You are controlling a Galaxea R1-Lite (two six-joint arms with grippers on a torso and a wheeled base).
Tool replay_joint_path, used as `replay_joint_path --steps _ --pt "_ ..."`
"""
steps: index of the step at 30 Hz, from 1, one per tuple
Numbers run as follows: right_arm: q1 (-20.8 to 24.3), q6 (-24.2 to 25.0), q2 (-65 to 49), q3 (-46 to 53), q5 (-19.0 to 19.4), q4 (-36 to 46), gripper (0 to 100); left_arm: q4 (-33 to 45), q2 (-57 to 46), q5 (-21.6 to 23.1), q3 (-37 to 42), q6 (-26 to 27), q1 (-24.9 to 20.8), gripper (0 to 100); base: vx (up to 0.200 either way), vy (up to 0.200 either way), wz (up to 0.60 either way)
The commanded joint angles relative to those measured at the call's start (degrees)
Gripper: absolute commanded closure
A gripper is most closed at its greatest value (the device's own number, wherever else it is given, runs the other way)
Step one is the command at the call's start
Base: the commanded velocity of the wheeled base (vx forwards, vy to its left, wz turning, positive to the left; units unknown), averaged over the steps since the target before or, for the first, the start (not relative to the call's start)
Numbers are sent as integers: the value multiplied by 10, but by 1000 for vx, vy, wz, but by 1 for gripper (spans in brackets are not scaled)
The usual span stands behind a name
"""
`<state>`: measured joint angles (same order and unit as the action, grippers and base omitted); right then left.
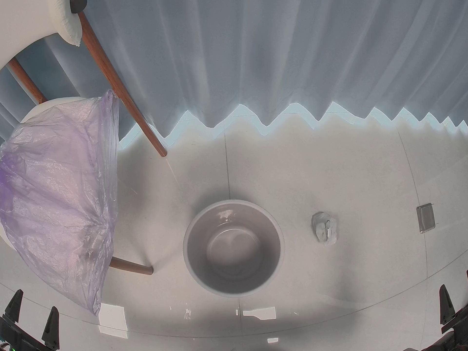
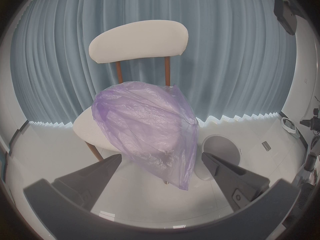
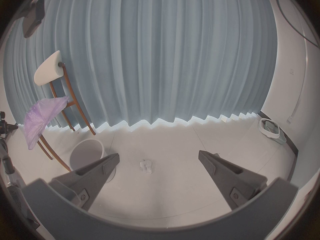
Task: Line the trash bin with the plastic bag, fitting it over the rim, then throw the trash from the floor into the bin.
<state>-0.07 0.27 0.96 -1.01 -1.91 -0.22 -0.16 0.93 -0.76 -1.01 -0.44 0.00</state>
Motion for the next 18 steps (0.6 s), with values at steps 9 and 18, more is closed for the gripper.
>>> replay_joint_path --steps 9,18 --pt "0 2 -10 10 2 0 0 -4 -9 1 10 6 1 0 0 0 0" --pt "0 2 -10 10 6 -1 0 -5 -9 0 10 6 2 0 0 0 0"
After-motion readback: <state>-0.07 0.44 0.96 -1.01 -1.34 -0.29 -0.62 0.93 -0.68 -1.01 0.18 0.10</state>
